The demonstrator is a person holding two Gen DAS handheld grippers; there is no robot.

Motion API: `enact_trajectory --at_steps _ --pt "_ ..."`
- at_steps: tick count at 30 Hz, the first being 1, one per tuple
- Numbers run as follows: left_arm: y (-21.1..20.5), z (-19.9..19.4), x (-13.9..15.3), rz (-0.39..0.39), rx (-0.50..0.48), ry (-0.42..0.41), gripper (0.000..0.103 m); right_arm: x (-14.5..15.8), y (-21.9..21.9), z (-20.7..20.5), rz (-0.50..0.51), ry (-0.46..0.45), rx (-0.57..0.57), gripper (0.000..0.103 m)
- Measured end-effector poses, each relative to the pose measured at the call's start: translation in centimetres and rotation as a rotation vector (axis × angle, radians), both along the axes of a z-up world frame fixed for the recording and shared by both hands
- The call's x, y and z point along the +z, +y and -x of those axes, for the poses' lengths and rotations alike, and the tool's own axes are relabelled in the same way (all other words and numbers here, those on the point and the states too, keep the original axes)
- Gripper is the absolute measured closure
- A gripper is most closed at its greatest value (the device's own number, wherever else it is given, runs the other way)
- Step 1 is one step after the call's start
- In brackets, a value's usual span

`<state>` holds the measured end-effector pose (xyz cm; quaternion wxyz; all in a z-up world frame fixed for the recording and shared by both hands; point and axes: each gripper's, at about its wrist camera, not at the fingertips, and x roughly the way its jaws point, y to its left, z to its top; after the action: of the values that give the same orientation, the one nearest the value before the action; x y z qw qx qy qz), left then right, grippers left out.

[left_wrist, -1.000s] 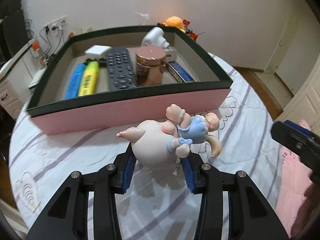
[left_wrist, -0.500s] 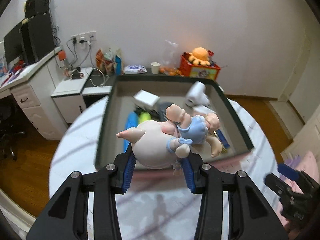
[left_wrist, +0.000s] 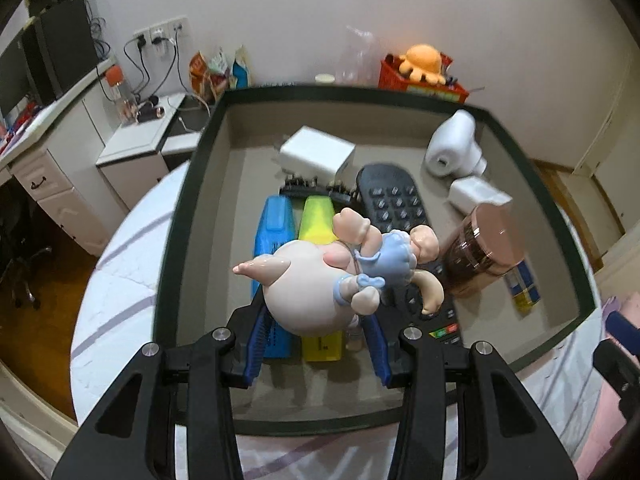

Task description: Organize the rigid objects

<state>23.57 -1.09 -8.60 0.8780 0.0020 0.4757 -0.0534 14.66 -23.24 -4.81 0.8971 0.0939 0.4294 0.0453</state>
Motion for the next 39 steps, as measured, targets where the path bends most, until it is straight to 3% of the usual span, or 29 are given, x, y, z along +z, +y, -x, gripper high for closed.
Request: enact_trajectory --at_steps 2,5,8,10,11,21,32,39 --pt "-0.3 0.1 -0.2 -0.028 -0.007 -0.005 0.059 -0.2 0.1 -0.1 -0.002 0.004 0.002 0.026" --pt "-0.6 0.2 -0.2 -0.027 -0.018 0.009 0.051 -0.2 0.2 0.0 -0.001 0.004 0.003 0.026" --pt "-1.1 0.7 0.4 -0.009 -0.036 -0.009 0.034 0.0 0.3 0.2 0.000 0.001 0.004 0.026" --pt "-1.2 1.4 1.1 -0.026 -0.022 -0.054 0.007 0.3 0.4 0.4 0.001 -0.004 0.004 0.026" --pt "-1.1 2.0 1.9 -0.026 -0.010 -0.089 0.005 0.5 0.4 0.7 0.002 -0.011 0.004 0.026" --pt "0.2 6.3 5.7 -0.050 0.045 -0.172 0.004 3.3 1.3 3.8 0.009 -0.078 0.012 0.026" --pt "1.0 16.2 10.1 -0.054 0.066 -0.214 0.000 7.7 4.7 8.8 0.062 -0.176 0.058 0.026" --pt "1.5 21.7 12.6 -0.033 0.088 -0.258 0.000 10.0 5.0 12.9 0.104 -0.243 0.019 0.023"
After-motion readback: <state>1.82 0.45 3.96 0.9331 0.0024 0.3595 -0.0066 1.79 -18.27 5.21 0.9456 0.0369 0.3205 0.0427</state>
